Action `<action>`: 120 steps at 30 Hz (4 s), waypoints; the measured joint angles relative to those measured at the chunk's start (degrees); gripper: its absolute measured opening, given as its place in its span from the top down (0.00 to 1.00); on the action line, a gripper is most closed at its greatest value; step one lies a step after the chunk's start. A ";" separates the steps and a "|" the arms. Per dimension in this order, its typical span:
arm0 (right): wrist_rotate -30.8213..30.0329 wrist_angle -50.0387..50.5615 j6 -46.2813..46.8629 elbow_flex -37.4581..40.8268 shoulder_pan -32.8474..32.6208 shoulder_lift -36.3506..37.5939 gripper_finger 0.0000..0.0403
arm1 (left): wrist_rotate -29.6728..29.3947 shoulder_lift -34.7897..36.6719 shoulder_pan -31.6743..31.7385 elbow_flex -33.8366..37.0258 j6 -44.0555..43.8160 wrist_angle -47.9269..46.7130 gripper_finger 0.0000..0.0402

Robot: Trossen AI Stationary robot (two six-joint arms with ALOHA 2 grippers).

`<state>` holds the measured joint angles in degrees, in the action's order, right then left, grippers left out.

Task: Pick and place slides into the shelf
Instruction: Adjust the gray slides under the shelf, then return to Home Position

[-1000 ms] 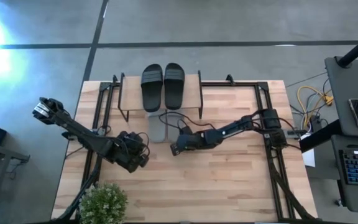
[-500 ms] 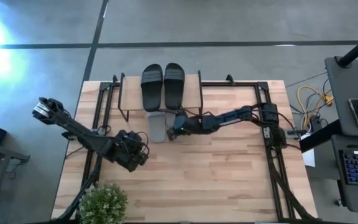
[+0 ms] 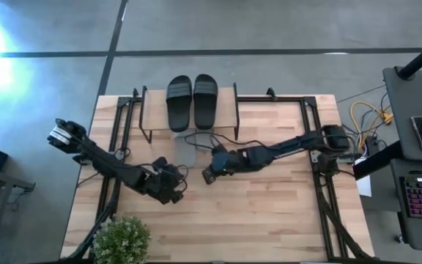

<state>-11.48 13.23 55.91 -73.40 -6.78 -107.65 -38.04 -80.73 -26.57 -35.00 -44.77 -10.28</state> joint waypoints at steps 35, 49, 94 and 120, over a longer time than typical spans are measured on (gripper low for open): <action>-34.63 37.53 35.15 5.42 -17.58 18.90 0.98 | 3.54 -9.16 21.94 0.12 27.69 14.16 1.00; -15.82 20.08 25.38 13.60 -11.63 19.09 0.98 | 3.09 13.92 9.23 -8.05 4.14 -17.43 1.00; 11.26 7.91 -19.02 2.70 1.52 25.81 0.98 | 32.61 23.28 17.53 -13.75 17.14 13.23 1.00; 15.28 -11.52 -24.12 41.28 6.16 70.06 0.98 | 40.44 49.74 31.48 4.89 16.63 13.78 1.00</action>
<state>3.80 1.70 31.79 -32.13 -0.62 -37.59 2.40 -30.99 4.91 -30.11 -28.14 3.49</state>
